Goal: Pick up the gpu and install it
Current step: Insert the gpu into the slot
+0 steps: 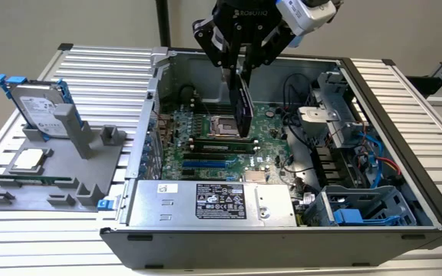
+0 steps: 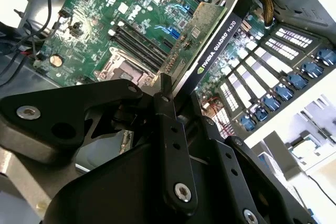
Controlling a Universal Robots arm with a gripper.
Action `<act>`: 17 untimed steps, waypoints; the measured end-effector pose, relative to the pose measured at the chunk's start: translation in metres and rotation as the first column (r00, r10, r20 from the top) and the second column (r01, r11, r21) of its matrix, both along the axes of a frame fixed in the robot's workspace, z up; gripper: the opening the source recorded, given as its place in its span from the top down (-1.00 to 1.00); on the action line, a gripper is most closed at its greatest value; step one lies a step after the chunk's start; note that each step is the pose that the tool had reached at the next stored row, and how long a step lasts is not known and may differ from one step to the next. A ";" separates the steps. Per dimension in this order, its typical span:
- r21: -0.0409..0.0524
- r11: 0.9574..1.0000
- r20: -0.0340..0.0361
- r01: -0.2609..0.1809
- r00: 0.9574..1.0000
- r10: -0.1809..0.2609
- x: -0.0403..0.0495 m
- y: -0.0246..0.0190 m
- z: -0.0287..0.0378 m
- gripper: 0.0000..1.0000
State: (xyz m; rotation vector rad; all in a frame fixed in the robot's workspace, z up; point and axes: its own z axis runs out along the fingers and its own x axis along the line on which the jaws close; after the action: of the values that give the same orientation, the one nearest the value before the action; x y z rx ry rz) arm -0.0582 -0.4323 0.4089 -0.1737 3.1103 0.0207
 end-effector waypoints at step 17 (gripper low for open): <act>0.000 0.998 0.000 -0.063 0.998 0.063 0.0000 0.0000 0.0000 1.00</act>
State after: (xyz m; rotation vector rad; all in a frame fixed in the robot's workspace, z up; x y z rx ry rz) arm -0.0582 -0.4323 0.4089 -0.2721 3.1036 0.0221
